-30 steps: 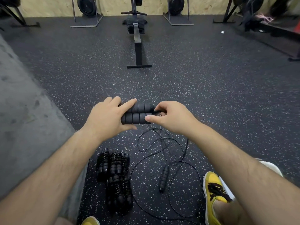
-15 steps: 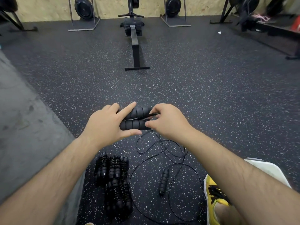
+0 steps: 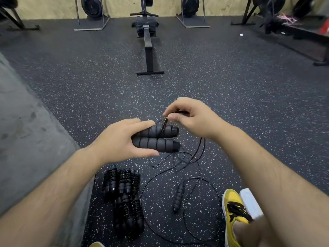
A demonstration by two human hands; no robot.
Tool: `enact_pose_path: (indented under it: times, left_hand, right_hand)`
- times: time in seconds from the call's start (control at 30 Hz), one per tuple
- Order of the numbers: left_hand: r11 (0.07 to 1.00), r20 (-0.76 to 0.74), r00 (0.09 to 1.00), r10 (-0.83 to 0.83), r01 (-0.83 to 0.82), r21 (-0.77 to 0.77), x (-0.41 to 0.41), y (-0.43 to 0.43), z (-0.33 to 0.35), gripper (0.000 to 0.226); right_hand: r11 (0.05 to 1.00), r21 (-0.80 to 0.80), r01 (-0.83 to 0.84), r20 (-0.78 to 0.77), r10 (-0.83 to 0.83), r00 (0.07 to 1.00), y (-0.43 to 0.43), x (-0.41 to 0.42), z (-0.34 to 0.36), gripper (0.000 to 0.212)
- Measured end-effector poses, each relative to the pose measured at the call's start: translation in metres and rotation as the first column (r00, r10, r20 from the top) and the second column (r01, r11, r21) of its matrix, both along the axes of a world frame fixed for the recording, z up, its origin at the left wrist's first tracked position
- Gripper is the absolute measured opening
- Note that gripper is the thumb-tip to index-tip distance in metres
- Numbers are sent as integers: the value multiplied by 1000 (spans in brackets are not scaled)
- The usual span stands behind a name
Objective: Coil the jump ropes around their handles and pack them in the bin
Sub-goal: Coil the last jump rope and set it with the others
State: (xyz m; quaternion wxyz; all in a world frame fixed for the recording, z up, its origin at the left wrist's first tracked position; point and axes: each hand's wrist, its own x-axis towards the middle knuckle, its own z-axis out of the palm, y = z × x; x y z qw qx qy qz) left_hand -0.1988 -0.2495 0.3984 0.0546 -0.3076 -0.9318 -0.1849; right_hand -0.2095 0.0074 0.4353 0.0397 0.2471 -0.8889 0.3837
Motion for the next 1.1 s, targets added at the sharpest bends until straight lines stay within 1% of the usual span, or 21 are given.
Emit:
enact_pose_path:
  times: [0.07, 0.1, 0.13, 0.17, 0.23, 0.27, 0.33, 0.37, 0.43, 0.47, 0.53, 0.6, 0.63, 0.7, 0.77, 0.83, 0.87, 0.93, 1.03, 1.07, 1.1]
  left_hand:
    - [992, 9, 1000, 0, -1, 126, 4, 2, 6, 71]
    - [985, -3, 1000, 15, -14, 169, 6, 4, 8, 69]
    - [981, -22, 999, 37, -32, 190, 8, 5, 10, 68]
    - [980, -46, 997, 65, -55, 190, 9, 6, 11, 67]
    - [978, -100, 984, 147, -129, 164, 11, 9, 11, 65]
    - [971, -124, 972, 200, -179, 158, 10, 10, 11, 65]
    - [950, -169, 938, 303, -283, 134, 5, 7, 13, 66]
    - [941, -191, 921, 339, -326, 96, 2, 4, 13, 67]
    - [925, -205, 906, 370, -380, -12, -4, -5, 12, 69]
    - [918, -193, 907, 374, -391, -59, -7, -10, 11, 71]
    - [914, -172, 919, 356, -380, -141, -10, -16, 9, 73]
    - [908, -152, 935, 320, -348, -232, -10, -14, 7, 77]
    - [904, -142, 945, 295, -324, -280, -9, -11, 6, 78]
    - [903, -108, 969, 223, -247, -352, -7, -6, 4, 80]
    - [917, -56, 990, 128, -140, -374, -5, -2, 2, 81]
    - [946, -3, 999, 34, -33, -323, -3, 1, 2, 85]
    - [966, 24, 1000, -5, 11, -257, -1, 1, 3, 87]
    - [994, 69, 996, -62, 68, -87, 4, 3, 6, 82]
    - [989, 114, 987, -115, 104, 102, 13, 7, 12, 72]
    - [985, 132, 985, -114, 95, 142, 15, 8, 14, 74]
    - [982, 147, 984, -100, 75, 172, 16, 8, 15, 78]
  right_hand:
    - [993, -113, 45, 100, -34, 994, -2, -1, -8, 15]
    - [987, -147, 68, 175, -41, 984, -7, 1, -15, 22]
    - [988, -142, 67, 243, -31, 969, -13, 3, -22, 27]
    - [996, -74, 51, 291, -28, 956, -21, 6, -29, 27]
    - [980, 201, 1, 277, -58, 959, -40, 13, -43, 23]
    - [959, 284, -25, 250, -49, 967, -49, 17, -48, 24]
    - [962, 266, -61, 276, -16, 961, -60, 29, -50, 20]
    - [965, 257, -55, 314, -30, 949, -63, 32, -49, 20]
    - [950, 307, -65, 329, -42, 943, -63, 38, -38, 29]
    - [947, 312, -74, 330, -35, 943, -60, 37, -33, 30]
    - [927, 360, -106, 291, -4, 957, -52, 38, -18, 27]
    - [898, 425, -113, 201, 28, 979, -43, 38, -9, 24]
    - [884, 458, -99, 132, 43, 990, -40, 38, -6, 23]
    - [872, 487, -56, -21, 76, 997, -34, 35, 0, 21]
    - [887, 459, -40, -98, 96, 991, -27, 25, 1, 20]
    - [926, 376, -36, -110, 83, 990, -17, 12, 0, 20]
    - [947, 319, -30, -95, 64, 993, -11, 5, -2, 19]
    - [980, 198, 5, -52, 5, 999, -1, -4, -10, 14]
    - [998, 23, 62, 108, -64, 992, 6, -6, -28, 12]
    - [998, 22, 64, 181, -67, 981, 4, -4, -34, 11]
    - [996, 78, 43, 240, -61, 969, -1, -2, -40, 13]
